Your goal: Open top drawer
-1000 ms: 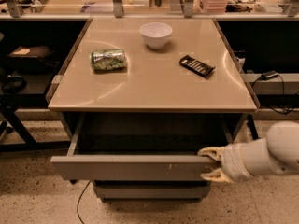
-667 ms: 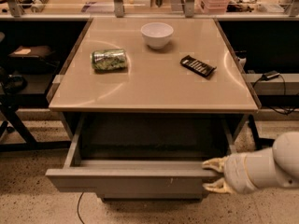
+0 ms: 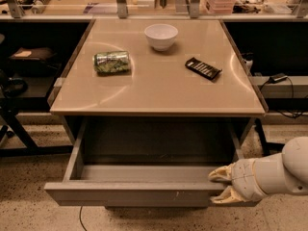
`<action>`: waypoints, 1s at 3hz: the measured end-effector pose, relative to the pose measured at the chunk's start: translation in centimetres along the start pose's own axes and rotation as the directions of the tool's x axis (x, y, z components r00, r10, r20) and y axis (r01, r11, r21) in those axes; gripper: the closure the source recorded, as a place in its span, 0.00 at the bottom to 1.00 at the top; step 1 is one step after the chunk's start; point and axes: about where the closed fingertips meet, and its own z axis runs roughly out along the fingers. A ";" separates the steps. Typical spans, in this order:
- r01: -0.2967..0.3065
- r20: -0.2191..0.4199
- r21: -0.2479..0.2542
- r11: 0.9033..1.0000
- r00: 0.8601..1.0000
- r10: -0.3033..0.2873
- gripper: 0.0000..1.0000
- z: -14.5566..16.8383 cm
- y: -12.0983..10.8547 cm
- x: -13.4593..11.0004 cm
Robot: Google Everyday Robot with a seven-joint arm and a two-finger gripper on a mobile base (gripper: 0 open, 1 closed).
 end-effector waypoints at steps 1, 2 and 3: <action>0.000 0.000 0.000 1.000 1.000 0.000 0.49 0.0 0.0 0.0; -0.004 0.025 -0.026 1.000 1.000 0.005 0.26 0.2 0.4 0.2; -0.001 0.067 -0.081 0.997 0.998 0.007 0.28 -1.0 5.0 0.5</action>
Offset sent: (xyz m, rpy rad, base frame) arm -0.0142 -0.0084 -0.0188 0.0864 0.1129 0.0688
